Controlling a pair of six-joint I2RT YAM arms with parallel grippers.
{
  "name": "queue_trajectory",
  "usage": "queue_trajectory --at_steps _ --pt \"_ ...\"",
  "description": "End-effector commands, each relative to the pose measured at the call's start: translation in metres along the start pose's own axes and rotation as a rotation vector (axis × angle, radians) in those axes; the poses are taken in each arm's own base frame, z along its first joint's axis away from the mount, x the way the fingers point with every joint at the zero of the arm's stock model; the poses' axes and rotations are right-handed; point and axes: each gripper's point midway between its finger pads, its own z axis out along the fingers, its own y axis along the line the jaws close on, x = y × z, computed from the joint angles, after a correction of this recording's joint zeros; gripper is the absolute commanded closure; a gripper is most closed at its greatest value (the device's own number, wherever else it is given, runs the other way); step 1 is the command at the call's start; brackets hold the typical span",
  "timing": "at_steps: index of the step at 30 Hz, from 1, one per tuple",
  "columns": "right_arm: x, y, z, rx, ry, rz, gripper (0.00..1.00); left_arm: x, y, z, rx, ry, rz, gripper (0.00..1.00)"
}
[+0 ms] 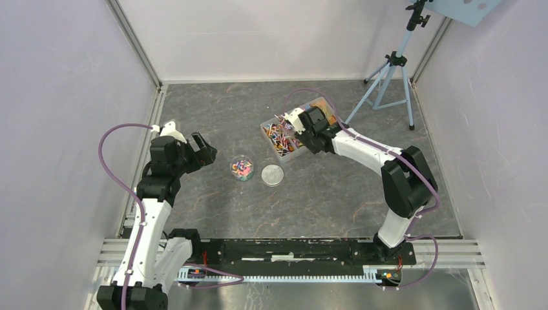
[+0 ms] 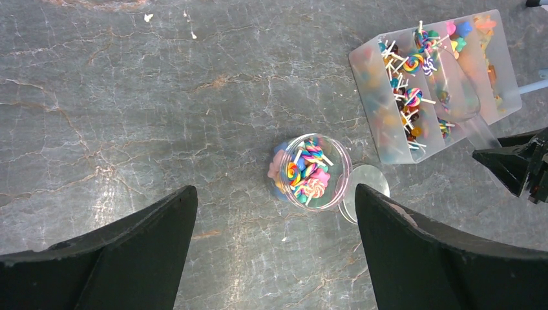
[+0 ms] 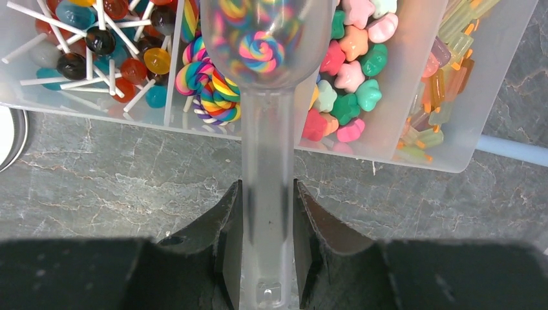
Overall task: Pack the candies
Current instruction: Scoop the fake candies from the storage box.
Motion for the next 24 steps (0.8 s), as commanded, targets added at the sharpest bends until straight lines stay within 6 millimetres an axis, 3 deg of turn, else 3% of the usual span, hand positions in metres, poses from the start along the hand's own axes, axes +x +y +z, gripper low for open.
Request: queue_trajectory --at_steps 1,10,18,24 --pt "-0.019 -0.004 -0.002 -0.005 -0.075 0.031 1.00 -0.009 -0.008 0.001 0.040 -0.033 0.029 0.03" --pt "-0.006 -0.007 -0.004 -0.051 -0.128 0.107 1.00 -0.008 -0.009 0.002 0.044 -0.029 0.027 0.04" --pt "-0.020 -0.013 -0.024 -0.088 -0.222 0.124 1.00 -0.008 -0.008 0.002 0.045 -0.029 0.029 0.05" --pt "-0.032 -0.016 -0.049 -0.101 -0.277 0.107 1.00 -0.009 -0.009 0.001 0.047 -0.040 0.032 0.05"
